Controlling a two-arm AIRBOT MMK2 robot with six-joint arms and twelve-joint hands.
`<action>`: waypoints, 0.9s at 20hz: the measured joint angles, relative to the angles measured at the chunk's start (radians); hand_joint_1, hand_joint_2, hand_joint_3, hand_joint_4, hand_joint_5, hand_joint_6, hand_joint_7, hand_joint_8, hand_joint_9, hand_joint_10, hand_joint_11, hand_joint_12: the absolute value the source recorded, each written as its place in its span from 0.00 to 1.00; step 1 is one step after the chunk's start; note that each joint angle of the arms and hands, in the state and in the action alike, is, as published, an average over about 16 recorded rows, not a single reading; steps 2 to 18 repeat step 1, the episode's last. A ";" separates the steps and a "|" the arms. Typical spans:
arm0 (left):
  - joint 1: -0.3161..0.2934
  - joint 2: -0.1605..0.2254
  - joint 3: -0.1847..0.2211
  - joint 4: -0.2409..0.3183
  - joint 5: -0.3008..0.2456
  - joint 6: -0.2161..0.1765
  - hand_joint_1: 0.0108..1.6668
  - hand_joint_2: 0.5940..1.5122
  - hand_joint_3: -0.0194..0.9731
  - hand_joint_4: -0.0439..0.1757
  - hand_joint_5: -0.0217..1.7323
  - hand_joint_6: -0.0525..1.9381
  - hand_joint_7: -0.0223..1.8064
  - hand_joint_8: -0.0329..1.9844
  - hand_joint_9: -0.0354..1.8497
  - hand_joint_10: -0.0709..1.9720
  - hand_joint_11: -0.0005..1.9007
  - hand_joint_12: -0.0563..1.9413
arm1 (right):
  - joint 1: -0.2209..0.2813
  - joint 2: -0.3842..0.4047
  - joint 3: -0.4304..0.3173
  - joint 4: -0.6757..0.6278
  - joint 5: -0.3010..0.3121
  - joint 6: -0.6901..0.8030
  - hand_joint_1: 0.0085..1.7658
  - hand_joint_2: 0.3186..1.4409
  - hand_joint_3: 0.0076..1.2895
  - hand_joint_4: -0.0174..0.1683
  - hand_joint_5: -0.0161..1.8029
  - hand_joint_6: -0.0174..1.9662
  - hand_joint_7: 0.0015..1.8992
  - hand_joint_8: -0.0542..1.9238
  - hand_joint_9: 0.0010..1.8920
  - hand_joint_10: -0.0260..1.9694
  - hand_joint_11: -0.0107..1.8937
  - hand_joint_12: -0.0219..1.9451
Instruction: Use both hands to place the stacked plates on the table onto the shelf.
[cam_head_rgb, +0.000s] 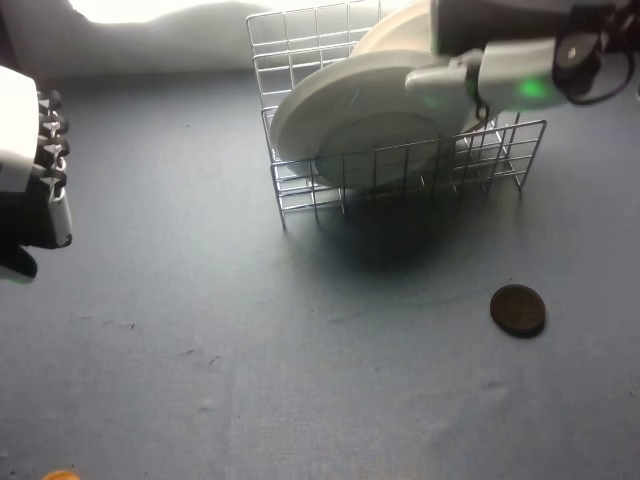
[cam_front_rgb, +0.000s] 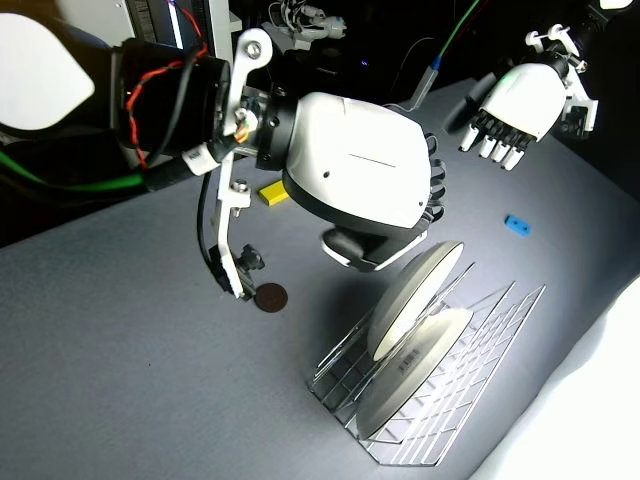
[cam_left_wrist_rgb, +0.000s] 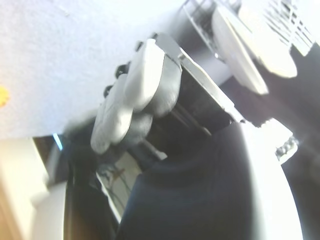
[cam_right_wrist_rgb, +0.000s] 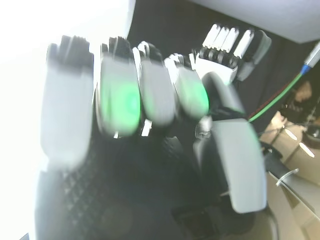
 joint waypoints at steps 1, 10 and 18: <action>-0.001 0.000 0.000 0.000 0.000 -0.001 0.24 0.72 0.02 0.69 0.65 0.84 0.73 0.94 0.73 0.97 0.65 0.99 | -0.006 0.000 0.000 0.034 0.003 -0.040 0.22 0.80 0.00 0.41 0.69 0.97 0.70 0.99 0.74 0.97 0.82 0.98; -0.001 0.000 0.000 0.000 0.000 -0.001 0.24 0.72 0.02 0.69 0.65 0.84 0.73 0.94 0.73 0.97 0.65 0.99 | -0.006 0.000 0.000 0.034 0.003 -0.040 0.22 0.80 0.00 0.41 0.69 0.97 0.70 0.99 0.74 0.97 0.82 0.98; -0.001 0.000 0.000 0.000 0.000 -0.001 0.24 0.72 0.02 0.69 0.65 0.84 0.73 0.94 0.73 0.97 0.65 0.99 | -0.006 0.000 0.000 0.034 0.003 -0.040 0.22 0.80 0.00 0.41 0.69 0.97 0.70 0.99 0.74 0.97 0.82 0.98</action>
